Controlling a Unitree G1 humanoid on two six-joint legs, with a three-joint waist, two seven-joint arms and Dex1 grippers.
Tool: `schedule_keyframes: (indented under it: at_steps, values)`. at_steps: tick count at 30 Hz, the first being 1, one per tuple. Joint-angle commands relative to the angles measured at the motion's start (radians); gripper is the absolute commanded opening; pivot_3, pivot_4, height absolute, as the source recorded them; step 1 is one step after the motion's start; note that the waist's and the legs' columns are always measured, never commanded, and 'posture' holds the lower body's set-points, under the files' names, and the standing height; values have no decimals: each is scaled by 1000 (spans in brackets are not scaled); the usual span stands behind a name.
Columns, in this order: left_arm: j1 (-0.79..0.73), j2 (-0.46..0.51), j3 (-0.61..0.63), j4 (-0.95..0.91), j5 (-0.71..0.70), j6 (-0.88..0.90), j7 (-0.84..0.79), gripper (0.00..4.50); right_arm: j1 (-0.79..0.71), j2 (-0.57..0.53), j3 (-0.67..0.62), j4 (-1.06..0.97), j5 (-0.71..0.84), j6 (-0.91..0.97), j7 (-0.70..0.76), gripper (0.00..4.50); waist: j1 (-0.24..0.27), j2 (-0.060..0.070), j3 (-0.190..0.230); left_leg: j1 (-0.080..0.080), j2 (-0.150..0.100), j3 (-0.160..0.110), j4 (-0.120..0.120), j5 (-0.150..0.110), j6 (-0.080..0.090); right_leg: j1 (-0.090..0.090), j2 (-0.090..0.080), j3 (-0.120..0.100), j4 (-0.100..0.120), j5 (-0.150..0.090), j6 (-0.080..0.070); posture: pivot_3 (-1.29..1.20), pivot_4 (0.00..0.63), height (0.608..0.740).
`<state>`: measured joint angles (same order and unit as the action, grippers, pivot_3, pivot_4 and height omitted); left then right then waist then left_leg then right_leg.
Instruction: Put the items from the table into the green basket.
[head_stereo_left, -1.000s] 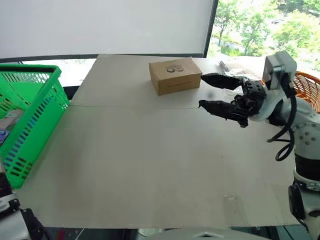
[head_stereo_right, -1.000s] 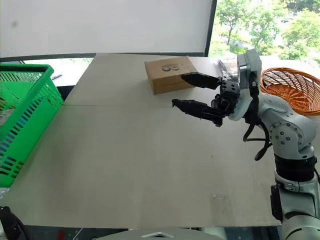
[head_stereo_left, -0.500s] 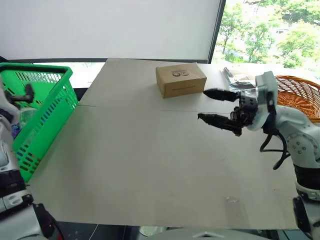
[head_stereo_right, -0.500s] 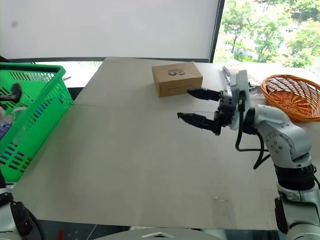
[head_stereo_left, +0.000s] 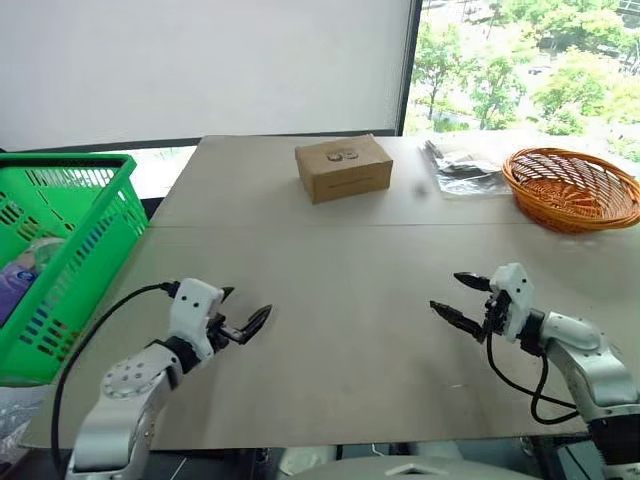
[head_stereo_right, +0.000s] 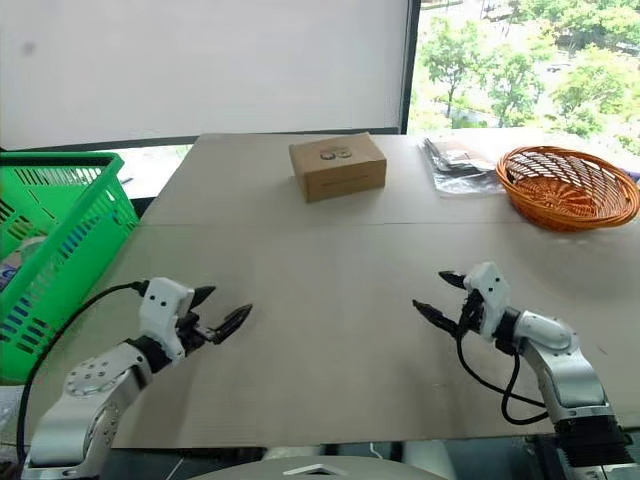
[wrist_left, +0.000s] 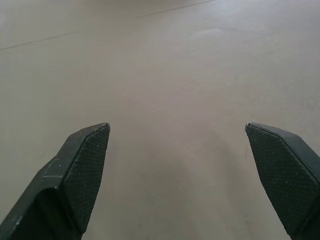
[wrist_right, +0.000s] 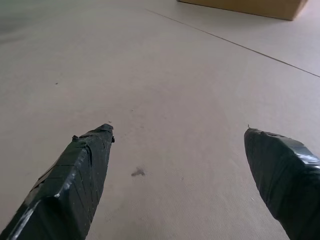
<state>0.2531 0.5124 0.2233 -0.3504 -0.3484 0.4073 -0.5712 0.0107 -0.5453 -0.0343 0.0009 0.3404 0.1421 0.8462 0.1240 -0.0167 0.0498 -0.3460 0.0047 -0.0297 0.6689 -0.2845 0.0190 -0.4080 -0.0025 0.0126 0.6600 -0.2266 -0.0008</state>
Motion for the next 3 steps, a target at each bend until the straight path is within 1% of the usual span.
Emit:
schedule_keyframes:
  at_steps: [1, 3]
  values:
    - [-18, -7, 0, -37, -10, -19, 3, 4478, 0, -13, -52, -6, 7, -47, 4, 4500, -6, 1, 0, 1, 0, 1, 0, 0, 0, 1, 1, 0, 0, 0, 0, 164, 0, 740]
    - [-10, -6, -11, -41, -6, -26, -9, 4478, -2, -14, -58, -6, 13, -49, 13, 4500, -14, 2, 0, 1, 0, 1, 0, 0, 0, 0, 2, 2, 0, 0, 0, 159, 0, 740]
